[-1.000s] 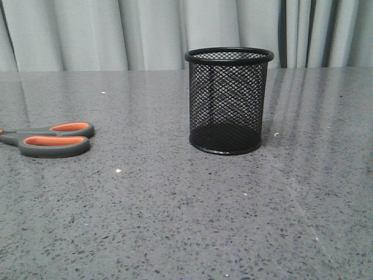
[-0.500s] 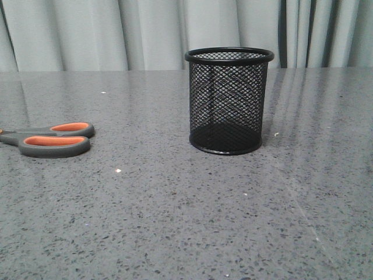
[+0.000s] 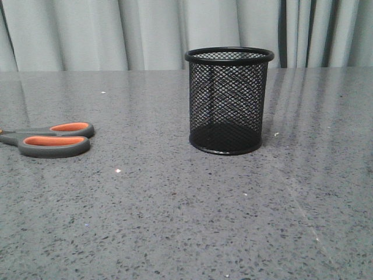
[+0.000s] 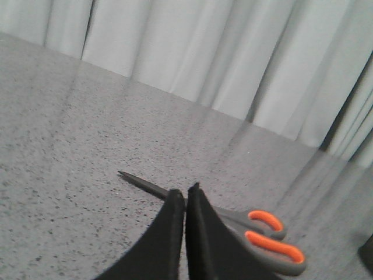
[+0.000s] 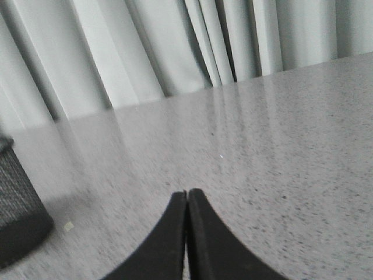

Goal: Put scissors into bucket

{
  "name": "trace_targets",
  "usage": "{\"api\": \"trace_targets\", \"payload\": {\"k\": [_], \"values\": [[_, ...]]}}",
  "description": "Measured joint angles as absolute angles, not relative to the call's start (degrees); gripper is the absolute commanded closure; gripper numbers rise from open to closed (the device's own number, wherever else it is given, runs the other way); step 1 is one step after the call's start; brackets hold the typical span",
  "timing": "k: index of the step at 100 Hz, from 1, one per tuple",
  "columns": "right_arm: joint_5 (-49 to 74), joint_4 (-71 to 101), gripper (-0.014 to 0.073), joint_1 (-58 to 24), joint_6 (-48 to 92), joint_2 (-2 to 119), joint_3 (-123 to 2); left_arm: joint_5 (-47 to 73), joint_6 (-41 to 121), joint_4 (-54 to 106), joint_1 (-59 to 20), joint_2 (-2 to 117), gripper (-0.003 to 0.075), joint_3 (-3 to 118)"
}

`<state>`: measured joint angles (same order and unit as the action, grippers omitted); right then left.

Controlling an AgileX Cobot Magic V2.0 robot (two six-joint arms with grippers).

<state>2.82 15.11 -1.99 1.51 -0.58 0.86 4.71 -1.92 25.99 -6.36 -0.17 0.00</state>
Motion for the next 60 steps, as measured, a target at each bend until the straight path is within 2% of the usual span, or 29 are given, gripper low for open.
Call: {"api": "trace_targets", "payload": {"k": [16,32,47,60], "values": [[-0.31,27.27,0.0638,-1.99,1.51,-0.58,0.73,3.12,-1.96,38.69,-6.36,-0.17,0.0740,0.02],[3.03,29.67,0.0638,-1.99,1.51,-0.58,-3.69,3.27,-2.06,40.90,-6.36,-0.17,0.0740,3.59],[7.92,25.78,0.0638,-1.99,1.51,1.56,-13.57,7.09,1.15,34.18,-6.36,1.58,0.0740,14.32],[15.12,20.37,0.0638,-1.99,1.51,9.64,-23.17,16.75,2.35,24.47,-6.36,10.41,0.0740,26.41]]}}
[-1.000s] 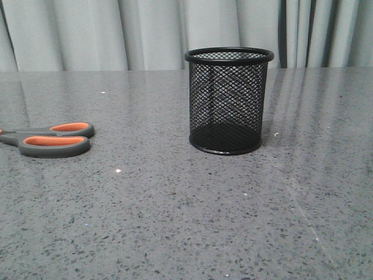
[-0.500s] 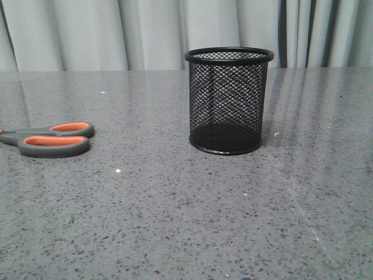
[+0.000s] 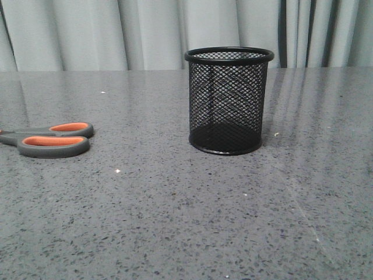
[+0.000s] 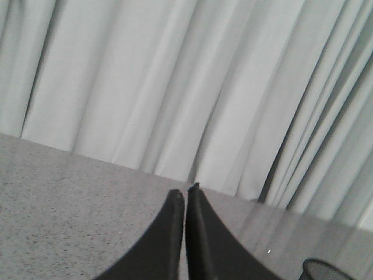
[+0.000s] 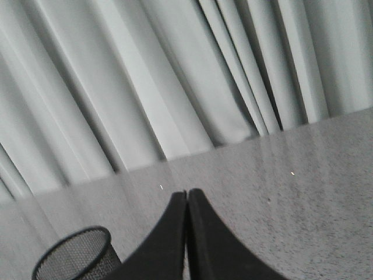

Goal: Put scissors into bucket

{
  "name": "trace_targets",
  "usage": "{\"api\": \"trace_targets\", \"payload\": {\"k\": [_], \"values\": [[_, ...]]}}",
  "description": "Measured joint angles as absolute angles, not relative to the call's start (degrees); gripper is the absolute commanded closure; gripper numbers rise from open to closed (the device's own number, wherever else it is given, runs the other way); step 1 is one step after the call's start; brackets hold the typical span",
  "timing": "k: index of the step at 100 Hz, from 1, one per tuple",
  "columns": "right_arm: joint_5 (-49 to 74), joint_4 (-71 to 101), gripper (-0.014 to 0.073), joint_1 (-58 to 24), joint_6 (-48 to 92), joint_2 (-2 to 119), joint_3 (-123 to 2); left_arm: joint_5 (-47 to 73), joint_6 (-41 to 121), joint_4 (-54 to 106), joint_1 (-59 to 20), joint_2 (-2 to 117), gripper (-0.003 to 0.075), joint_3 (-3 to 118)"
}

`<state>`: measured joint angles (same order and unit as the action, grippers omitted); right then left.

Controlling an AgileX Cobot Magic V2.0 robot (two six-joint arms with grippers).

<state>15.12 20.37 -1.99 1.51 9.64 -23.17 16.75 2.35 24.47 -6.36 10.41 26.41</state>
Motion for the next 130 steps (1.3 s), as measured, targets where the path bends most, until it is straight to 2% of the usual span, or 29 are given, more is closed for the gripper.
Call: {"api": "trace_targets", "payload": {"k": [18,37,52,89,98,103,107,113,118,123,130], "values": [[25.25,15.27,0.0638,-1.99,1.98,24.70,-36.70,29.87,6.12,16.93,-6.36,25.73,0.0740,40.97],[29.11,14.35,0.0638,-1.99,4.14,35.53,-44.94,39.74,9.52,15.80,-6.36,37.03,0.0740,50.55],[31.20,14.27,0.0638,-1.99,4.87,40.03,-47.21,42.42,9.87,15.58,-6.36,41.24,0.0740,53.51],[46.24,14.13,0.0637,-1.99,9.27,50.13,-56.32,56.36,13.60,15.34,-6.36,50.14,0.0738,60.82],[47.58,14.13,0.0578,-1.99,9.72,50.74,-57.39,58.63,15.32,15.35,-6.36,51.34,0.0732,62.29],[48.59,14.13,0.0491,-1.99,9.98,51.04,-58.08,59.55,17.30,15.35,-6.36,51.67,0.0695,62.80],[49.42,14.13,0.0387,-1.99,10.31,51.16,-58.37,60.11,19.20,15.35,-6.36,51.77,0.0654,63.24],[50.12,14.13,0.0207,-1.99,10.54,51.39,-58.95,60.86,21.96,15.35,-6.36,51.77,0.0549,63.80],[50.55,14.13,0.0096,-1.99,10.65,51.63,-58.95,61.47,23.91,15.47,-6.36,51.77,0.0444,64.14],[50.95,14.13,0.0036,-1.99,10.65,51.77,-58.95,61.73,25.47,15.47,-6.36,51.77,0.0334,64.65],[51.38,14.13,0.0043,-1.99,10.74,51.88,-58.95,62.12,27.82,15.58,-6.36,51.77,0.0225,64.89]]}}
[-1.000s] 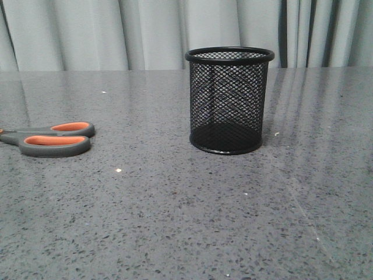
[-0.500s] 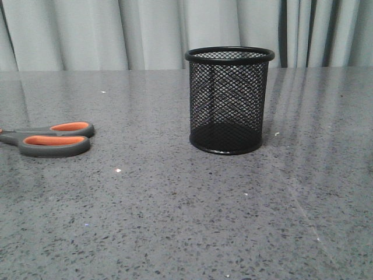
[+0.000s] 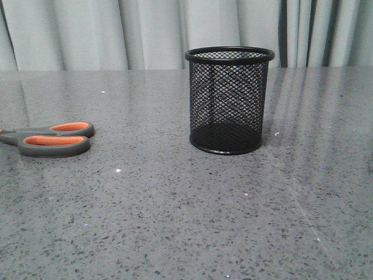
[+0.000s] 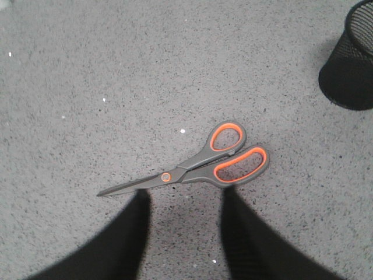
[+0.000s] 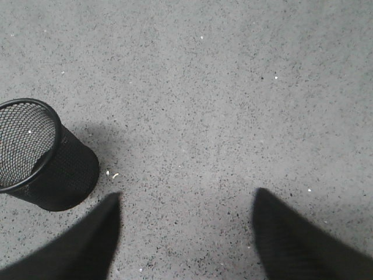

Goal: Put scissors into bucket

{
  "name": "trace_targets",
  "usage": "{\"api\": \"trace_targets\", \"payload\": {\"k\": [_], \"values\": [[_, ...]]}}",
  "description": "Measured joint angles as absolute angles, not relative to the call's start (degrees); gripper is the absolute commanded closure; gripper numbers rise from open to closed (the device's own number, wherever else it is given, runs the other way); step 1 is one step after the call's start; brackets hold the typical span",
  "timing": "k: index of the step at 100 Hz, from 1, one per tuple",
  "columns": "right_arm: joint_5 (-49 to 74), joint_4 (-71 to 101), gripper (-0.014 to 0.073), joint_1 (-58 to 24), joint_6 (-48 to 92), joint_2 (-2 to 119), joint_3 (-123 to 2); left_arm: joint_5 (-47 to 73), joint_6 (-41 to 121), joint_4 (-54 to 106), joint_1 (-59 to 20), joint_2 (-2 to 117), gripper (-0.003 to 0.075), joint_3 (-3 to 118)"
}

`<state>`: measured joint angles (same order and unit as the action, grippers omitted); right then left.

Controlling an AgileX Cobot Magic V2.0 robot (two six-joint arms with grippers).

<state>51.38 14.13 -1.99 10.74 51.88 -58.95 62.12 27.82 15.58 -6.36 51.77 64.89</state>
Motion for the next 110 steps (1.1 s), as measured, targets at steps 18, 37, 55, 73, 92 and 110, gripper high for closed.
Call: {"api": "trace_targets", "payload": {"k": [18,37,55,73,92,110], "values": [[51.75,14.13,0.0075,-1.99,10.74,51.88,-58.95,66.99,39.36,16.72,-6.36,52.78,0.0248,65.39],[51.87,14.69,0.0075,-1.99,11.25,51.88,-58.95,71.88,51.13,17.72,-6.36,57.76,0.0257,66.90],[51.87,16.55,0.0075,-1.99,12.62,51.88,-58.95,71.88,64.54,16.20,-7.48,64.22,0.0257,67.94],[51.87,17.09,0.0075,-1.99,13.09,51.88,-58.95,71.78,82.06,15.39,-8.05,69.07,0.0257,67.98],[51.87,17.55,0.0075,-1.99,13.23,51.88,-58.95,70.79,84.73,14.41,-9.37,75.58,0.0257,67.98],[51.87,18.29,0.0075,-1.99,13.89,51.88,-58.95,68.09,84.96,14.14,-10.91,81.97,0.0257,69.17]]}}
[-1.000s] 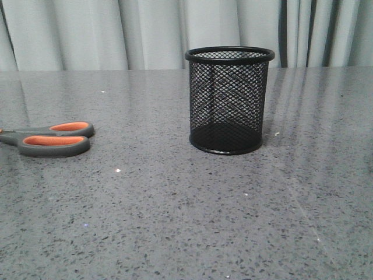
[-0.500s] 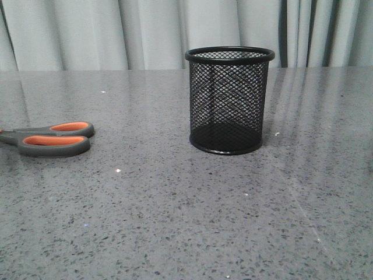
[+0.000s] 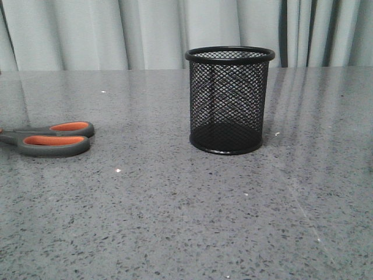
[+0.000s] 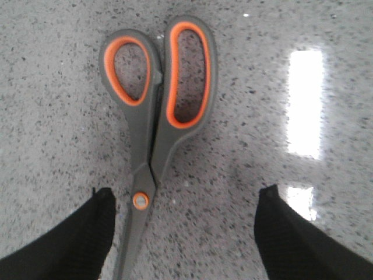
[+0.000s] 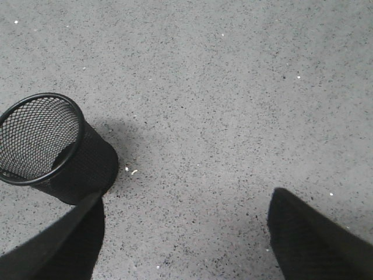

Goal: Put scissors into bucket

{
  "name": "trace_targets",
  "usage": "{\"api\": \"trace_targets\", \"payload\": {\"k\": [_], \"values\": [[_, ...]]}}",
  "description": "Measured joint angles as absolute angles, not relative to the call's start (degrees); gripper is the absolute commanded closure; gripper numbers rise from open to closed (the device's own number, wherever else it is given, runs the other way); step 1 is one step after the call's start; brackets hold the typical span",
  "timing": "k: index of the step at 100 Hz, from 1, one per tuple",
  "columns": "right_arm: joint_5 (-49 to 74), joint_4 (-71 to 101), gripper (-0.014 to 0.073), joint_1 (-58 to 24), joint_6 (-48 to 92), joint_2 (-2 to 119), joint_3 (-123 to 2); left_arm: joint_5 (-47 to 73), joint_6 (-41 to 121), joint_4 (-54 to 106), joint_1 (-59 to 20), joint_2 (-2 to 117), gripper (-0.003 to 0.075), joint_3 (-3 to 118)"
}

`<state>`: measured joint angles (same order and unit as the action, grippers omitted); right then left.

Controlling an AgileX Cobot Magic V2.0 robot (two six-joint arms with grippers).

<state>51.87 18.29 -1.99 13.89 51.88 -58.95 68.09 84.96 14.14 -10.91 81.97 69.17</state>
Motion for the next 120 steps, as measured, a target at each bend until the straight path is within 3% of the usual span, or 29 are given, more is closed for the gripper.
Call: {"api": "trace_targets", "payload": {"k": [53,103,120], "values": [[51.87,19.05,0.0075,-1.99,14.26,51.88,-58.95,69.52,87.76,10.46,-11.95,95.65,0.0257,75.97],[51.87,19.05,0.0075,-1.99,14.39,51.88,-58.95,69.21,88.19,10.86,-12.59,98.89,0.0258,76.59],[51.87,19.05,0.0075,-1.99,14.39,51.88,-58.95,69.34,89.46,11.64,-12.62,99.02,0.0318,76.71]]}}
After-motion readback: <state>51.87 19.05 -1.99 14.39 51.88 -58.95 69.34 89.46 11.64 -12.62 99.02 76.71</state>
